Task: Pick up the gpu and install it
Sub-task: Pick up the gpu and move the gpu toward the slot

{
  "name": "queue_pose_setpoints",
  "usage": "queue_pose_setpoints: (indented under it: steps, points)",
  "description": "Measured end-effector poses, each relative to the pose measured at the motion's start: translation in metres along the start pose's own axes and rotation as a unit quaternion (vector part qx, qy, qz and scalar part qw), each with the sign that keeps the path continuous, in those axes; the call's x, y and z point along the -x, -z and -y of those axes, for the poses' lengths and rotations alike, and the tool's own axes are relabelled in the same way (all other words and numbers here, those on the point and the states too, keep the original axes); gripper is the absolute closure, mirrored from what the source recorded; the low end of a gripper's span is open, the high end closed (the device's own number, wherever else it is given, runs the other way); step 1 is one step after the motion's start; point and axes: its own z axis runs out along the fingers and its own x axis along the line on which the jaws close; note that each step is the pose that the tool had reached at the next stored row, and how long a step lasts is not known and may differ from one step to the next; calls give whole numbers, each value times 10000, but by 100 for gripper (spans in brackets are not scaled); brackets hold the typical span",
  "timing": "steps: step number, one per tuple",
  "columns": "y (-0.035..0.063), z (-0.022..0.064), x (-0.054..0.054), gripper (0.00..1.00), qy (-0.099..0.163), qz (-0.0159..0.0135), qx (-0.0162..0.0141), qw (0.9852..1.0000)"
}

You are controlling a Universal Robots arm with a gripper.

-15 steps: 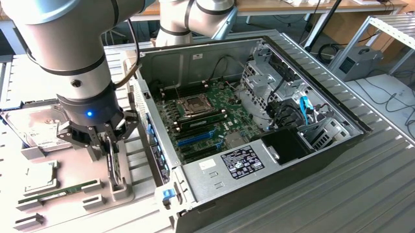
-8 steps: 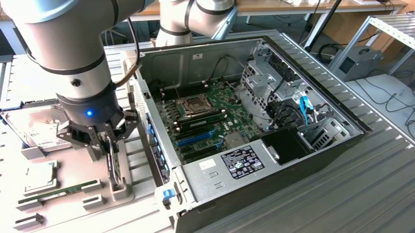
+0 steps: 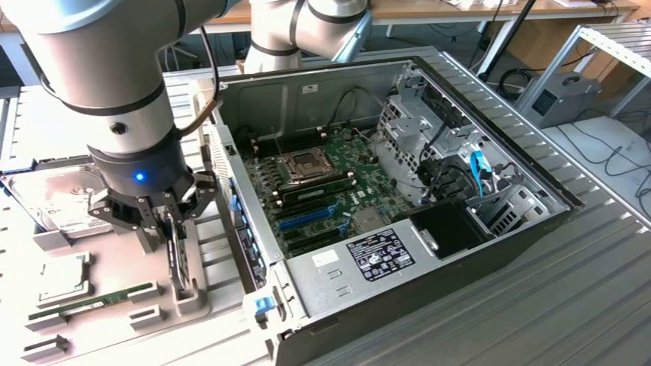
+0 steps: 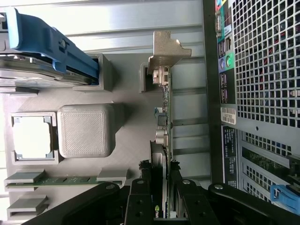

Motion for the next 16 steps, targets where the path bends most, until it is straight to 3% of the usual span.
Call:
queue_pose_setpoints:
  steps: [16]
  points:
    - [41, 0, 1, 74, 0, 0, 0, 10000]
